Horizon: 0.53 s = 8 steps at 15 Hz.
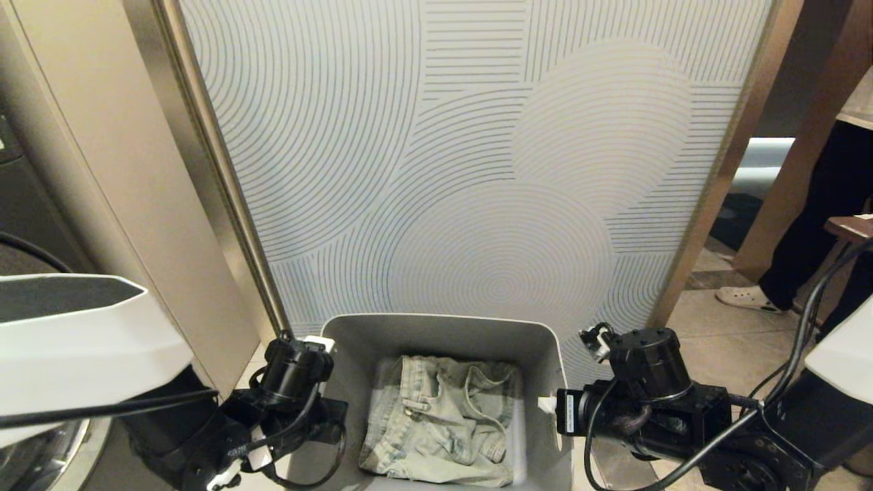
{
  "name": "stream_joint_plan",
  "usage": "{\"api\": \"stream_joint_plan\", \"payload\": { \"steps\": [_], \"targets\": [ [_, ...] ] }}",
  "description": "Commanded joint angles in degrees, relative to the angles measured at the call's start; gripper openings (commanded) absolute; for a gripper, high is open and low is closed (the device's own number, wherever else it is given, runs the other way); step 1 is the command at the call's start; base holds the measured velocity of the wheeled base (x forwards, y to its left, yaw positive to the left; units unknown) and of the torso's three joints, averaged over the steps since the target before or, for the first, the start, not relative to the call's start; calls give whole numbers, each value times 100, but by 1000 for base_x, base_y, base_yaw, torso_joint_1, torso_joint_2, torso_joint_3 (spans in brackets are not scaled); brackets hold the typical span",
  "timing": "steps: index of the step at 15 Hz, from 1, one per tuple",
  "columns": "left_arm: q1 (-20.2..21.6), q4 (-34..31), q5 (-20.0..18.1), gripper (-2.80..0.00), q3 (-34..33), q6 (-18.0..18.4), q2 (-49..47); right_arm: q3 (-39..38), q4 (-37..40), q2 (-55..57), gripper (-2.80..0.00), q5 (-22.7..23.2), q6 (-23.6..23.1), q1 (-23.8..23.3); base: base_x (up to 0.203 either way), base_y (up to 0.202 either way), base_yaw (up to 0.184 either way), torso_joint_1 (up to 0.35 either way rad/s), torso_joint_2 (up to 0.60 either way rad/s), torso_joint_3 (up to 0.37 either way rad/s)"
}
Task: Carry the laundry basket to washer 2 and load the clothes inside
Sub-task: Pick up the clothes basket and put it beside the washing machine
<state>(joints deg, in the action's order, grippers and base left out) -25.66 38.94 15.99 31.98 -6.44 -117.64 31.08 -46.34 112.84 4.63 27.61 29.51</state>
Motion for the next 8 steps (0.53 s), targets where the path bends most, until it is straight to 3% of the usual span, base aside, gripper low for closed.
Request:
{"api": "stream_joint_plan", "payload": {
  "steps": [1, 8],
  "targets": [
    [0, 26, 10, -280, 6, -7, 25, -14, -25, 10, -280, 3, 16, 2, 0, 0, 0, 2, 7, 92],
    [0, 44, 10, -280, -16, -16, 22, -74, -25, 39, -280, -3, -146, 43, 0, 0, 0, 2, 0, 14]
  ]
}}
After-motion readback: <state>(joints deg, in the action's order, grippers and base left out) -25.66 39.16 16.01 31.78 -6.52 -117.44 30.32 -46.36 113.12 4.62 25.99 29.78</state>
